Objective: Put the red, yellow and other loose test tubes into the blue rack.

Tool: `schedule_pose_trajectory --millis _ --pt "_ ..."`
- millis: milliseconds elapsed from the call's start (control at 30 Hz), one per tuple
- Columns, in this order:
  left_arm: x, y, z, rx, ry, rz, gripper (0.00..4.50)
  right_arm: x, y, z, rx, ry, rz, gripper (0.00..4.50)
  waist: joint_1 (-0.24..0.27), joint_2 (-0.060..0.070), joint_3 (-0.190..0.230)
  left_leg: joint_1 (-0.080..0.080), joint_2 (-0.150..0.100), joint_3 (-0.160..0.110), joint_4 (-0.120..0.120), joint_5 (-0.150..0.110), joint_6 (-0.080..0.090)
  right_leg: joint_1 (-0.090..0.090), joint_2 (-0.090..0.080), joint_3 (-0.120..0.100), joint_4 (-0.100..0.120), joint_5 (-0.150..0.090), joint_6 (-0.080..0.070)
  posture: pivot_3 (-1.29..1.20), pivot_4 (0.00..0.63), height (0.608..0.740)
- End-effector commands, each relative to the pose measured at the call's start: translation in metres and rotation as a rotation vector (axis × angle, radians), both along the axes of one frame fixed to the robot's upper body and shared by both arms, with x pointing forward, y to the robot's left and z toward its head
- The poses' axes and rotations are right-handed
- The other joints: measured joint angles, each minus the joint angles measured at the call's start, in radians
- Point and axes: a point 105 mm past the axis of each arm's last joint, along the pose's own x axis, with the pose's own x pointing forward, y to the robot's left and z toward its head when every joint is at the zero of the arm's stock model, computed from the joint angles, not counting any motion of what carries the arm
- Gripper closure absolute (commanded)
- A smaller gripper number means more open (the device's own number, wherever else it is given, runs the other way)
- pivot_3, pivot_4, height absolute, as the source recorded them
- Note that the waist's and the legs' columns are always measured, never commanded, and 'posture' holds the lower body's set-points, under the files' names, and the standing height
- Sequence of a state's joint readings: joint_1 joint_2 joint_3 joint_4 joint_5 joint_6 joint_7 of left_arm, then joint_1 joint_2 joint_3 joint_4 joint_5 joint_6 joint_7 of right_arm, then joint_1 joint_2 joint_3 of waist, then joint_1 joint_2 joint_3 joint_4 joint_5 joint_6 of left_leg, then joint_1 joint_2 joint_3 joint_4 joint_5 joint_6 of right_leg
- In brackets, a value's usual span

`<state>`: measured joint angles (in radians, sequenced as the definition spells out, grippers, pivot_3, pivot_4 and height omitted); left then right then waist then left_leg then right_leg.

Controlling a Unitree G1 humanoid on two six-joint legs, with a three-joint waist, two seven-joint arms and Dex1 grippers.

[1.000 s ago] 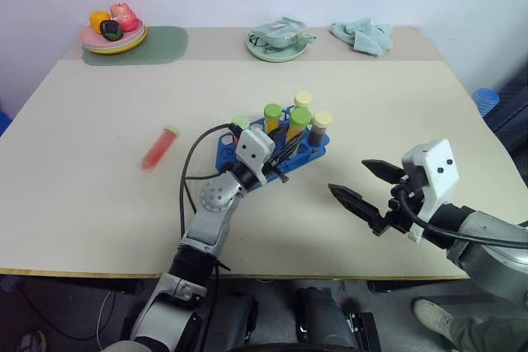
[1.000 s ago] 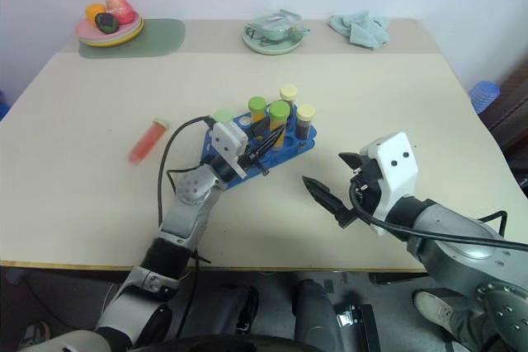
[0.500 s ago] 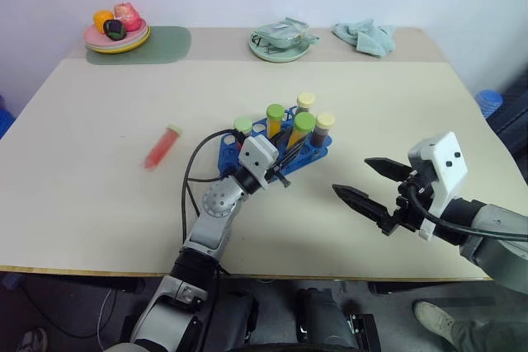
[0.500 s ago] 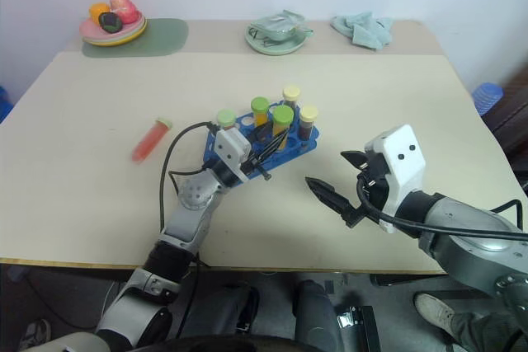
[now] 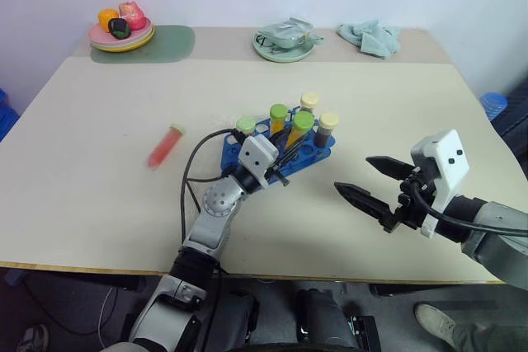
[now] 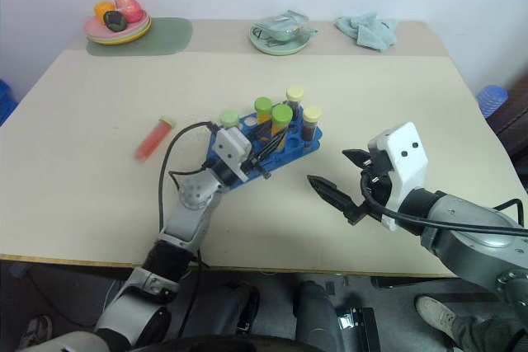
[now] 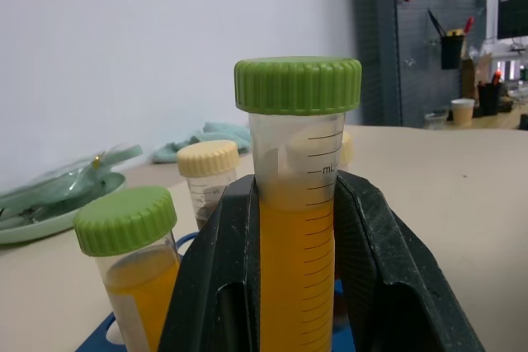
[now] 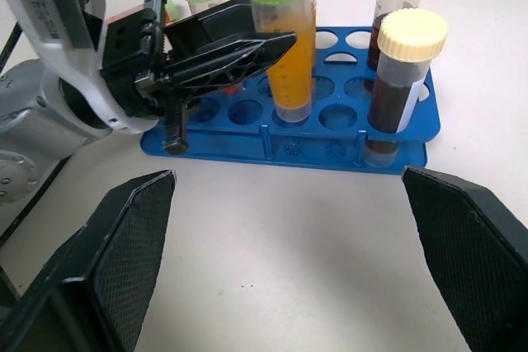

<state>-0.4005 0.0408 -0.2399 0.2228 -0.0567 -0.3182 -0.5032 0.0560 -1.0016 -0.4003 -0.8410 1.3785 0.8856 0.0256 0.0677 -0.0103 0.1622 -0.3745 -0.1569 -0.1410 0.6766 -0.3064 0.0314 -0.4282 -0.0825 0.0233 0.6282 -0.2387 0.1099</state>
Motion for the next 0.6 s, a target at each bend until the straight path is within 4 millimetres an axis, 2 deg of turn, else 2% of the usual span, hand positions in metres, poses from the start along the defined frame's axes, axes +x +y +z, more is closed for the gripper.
schedule_pose_trajectory --millis 33,367,467,600 --pt "-0.0008 0.0006 -0.0254 0.052 0.102 -0.016 3.81 -0.0012 0.0029 0.0082 0.002 -0.043 0.013 0.0 0.0 0.0 0.0 0.0 0.0 0.0 0.0 0.0 0.0 0.0 0.0 0.0 0.0 0.0 0.0 0.0 0.15 0.74" --pt "0.0 -0.0031 -0.0246 0.054 0.118 -0.043 3.81 -0.0006 0.0036 0.0097 0.005 -0.048 0.009 0.0 -0.001 0.0 0.0 -0.001 0.0 0.0 0.0 0.0 0.0 -0.001 0.0 0.0 0.0 0.0 0.0 0.0 0.15 0.74" --pt "-0.0081 -0.0054 -0.0203 0.015 0.138 -0.143 3.81 -0.0002 0.0036 0.0096 0.006 -0.049 0.007 0.0 -0.001 0.0 0.0 -0.001 0.0 0.0 0.0 0.0 0.0 -0.001 0.0 0.0 0.0 0.0 0.0 0.0 0.15 0.74" --pt "-0.0063 -0.002 -0.0196 0.002 0.151 -0.132 1.89 0.0001 0.0032 0.0095 0.007 -0.05 0.004 0.0 -0.001 0.0 0.0 -0.001 0.0 0.0 0.0 0.0 0.0 -0.001 0.0 0.0 -0.001 0.0 0.0 0.0 0.15 0.74"
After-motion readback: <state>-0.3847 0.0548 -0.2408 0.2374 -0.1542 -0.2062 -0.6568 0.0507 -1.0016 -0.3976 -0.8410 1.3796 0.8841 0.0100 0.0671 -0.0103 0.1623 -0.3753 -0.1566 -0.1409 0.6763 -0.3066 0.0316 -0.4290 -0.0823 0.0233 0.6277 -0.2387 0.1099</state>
